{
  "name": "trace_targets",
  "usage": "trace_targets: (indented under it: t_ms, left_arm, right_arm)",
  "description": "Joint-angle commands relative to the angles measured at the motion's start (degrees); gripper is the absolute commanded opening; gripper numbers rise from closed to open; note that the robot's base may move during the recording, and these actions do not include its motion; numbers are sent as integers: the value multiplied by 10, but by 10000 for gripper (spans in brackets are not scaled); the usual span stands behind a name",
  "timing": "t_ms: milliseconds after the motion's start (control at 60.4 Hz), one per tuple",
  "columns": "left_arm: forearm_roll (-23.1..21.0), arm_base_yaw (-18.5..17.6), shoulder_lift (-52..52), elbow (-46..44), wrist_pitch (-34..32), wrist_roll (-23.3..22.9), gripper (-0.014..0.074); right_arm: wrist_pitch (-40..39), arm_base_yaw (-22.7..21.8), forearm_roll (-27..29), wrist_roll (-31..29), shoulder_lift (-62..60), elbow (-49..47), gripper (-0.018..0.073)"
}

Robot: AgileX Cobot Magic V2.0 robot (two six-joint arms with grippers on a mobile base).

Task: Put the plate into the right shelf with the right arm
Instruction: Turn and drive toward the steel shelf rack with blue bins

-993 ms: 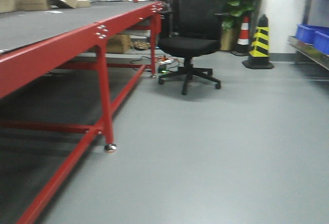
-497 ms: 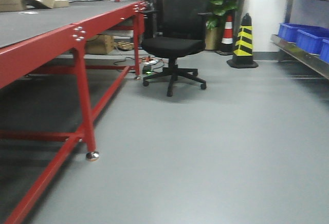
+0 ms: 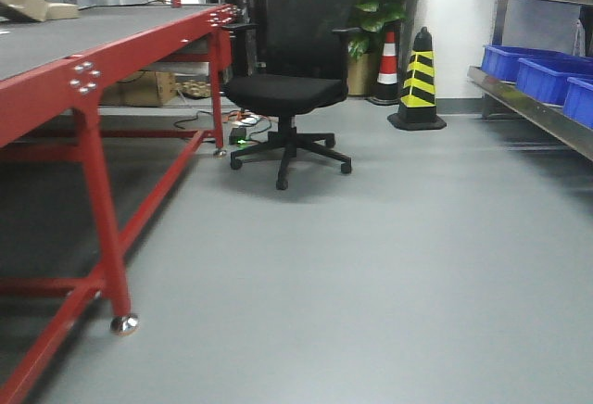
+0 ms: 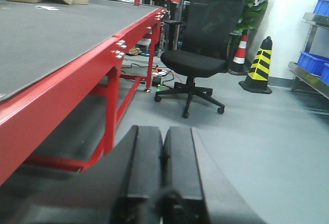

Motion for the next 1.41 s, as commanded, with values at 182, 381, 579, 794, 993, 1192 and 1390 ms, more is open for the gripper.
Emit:
trace_targets:
  t_ms: [182,381,579,794,993,1192,1390]
  left_arm:
    - [0,0,-5,4,-51,-3,-47]
    - [0,0,-5,4,-51,-3,-47]
    - [0,0,-5,4,-51,-3,-47]
    - [0,0,-5,4,-51,-3,-47]
    - [0,0,-5,4,-51,-3,-47]
    - [0,0,-5,4,-51,-3,-47]
    - [0,0,-5,4,-51,-3,-47]
  right_arm:
    - [-56,1,-11,-3,4,-17,63]
    - [-56,1,-11,-3,4,-17,63]
    - [-56,1,-11,-3,4,-17,63]
    - [-56,1,-11,-3,4,-17,63]
    - [-56,1,-11,-3,4,-17,63]
    - [-56,1,-11,-3,4,-17,63]
    - [-56,1,-11,-3,4,-17,63]
